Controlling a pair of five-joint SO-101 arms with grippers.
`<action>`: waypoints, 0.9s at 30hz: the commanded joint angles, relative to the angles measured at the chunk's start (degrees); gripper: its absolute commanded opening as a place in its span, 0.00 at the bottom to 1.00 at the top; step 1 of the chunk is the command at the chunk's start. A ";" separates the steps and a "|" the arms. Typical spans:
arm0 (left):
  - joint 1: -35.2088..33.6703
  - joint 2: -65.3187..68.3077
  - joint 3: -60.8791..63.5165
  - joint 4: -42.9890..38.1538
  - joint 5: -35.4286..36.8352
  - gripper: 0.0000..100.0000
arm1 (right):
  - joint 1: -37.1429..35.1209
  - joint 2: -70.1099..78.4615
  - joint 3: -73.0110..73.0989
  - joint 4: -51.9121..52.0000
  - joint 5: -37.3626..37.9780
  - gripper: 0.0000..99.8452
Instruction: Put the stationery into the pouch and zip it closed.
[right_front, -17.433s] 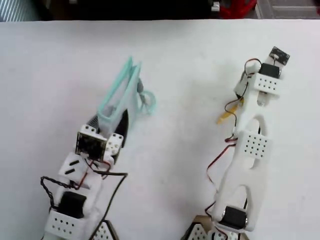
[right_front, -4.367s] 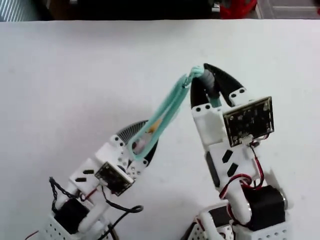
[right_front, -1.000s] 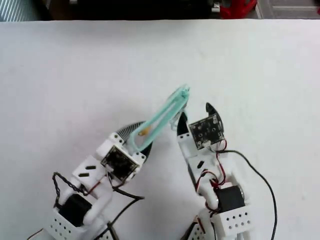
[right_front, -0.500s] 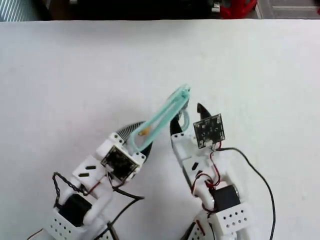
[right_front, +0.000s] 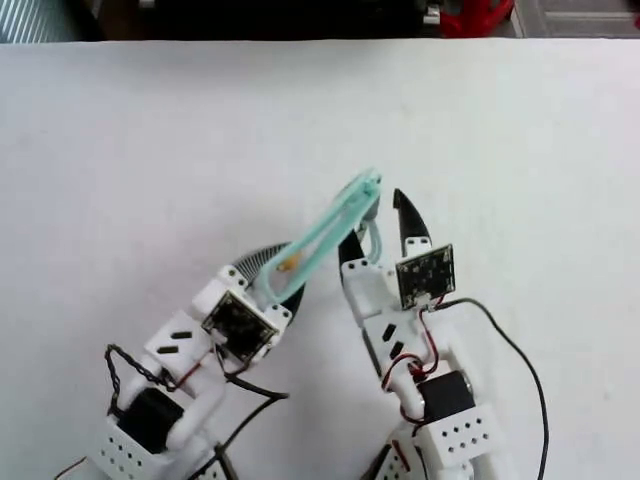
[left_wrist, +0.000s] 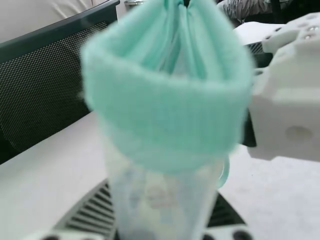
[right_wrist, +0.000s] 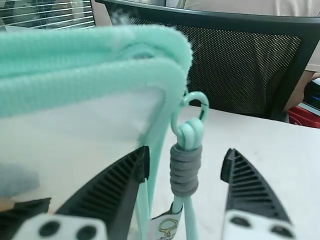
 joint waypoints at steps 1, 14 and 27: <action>0.13 -1.10 -1.49 -0.79 0.53 0.02 | 0.57 0.22 -0.35 -1.19 -0.35 0.24; 2.24 -1.19 -1.49 0.35 0.18 0.02 | 2.77 21.41 -4.31 -14.73 -0.26 0.24; 2.51 -1.19 -1.49 0.44 0.18 0.02 | 4.09 22.73 -4.84 -18.86 0.18 0.21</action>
